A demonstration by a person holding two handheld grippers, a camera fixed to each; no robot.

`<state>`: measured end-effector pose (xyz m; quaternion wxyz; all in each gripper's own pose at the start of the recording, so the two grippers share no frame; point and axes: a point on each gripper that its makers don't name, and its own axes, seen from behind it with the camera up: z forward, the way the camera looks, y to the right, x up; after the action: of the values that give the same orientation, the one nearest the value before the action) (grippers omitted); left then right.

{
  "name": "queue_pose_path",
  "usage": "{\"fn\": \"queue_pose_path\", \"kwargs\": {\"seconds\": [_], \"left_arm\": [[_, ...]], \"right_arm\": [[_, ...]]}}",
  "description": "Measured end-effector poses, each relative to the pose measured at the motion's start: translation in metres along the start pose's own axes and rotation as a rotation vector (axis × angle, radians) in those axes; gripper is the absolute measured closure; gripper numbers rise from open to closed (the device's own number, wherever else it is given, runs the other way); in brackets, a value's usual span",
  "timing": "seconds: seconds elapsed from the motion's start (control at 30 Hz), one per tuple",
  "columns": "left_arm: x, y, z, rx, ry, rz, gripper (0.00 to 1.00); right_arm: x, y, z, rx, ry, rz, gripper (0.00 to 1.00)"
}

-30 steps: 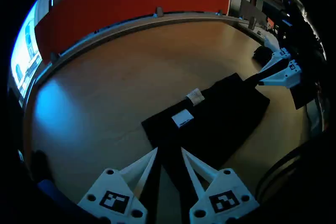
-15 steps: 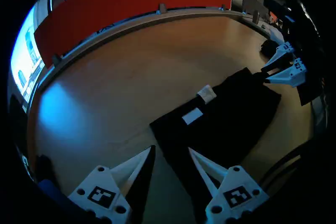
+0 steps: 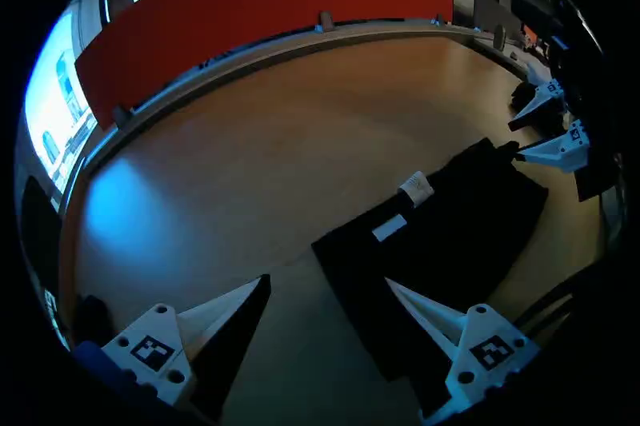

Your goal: Fold towel

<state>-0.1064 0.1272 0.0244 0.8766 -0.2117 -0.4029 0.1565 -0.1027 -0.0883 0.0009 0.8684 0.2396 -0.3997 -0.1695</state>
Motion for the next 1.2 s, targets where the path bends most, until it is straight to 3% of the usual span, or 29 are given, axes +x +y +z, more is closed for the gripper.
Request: {"fn": "queue_pose_path", "kwargs": {"seconds": [0.13, 0.4, 0.83, 1.2], "left_arm": [[0.001, -0.003, -0.002, 0.006, 0.004, -0.007, 0.06], [0.001, -0.009, -0.004, 0.021, 0.008, -0.021, 0.06], [-0.001, -0.006, -0.009, 0.01, 0.016, -0.042, 0.06], [-0.013, 0.003, -0.025, 0.009, 0.019, -0.084, 0.06]], "right_arm": [[0.001, 0.003, 0.0, -0.016, 0.007, 0.012, 0.13], [0.006, 0.013, -0.001, -0.048, 0.022, 0.027, 0.03], [0.003, 0.004, -0.012, -0.033, 0.029, 0.024, 0.0], [-0.011, -0.011, -0.031, -0.015, 0.03, 0.039, 0.0]]}}
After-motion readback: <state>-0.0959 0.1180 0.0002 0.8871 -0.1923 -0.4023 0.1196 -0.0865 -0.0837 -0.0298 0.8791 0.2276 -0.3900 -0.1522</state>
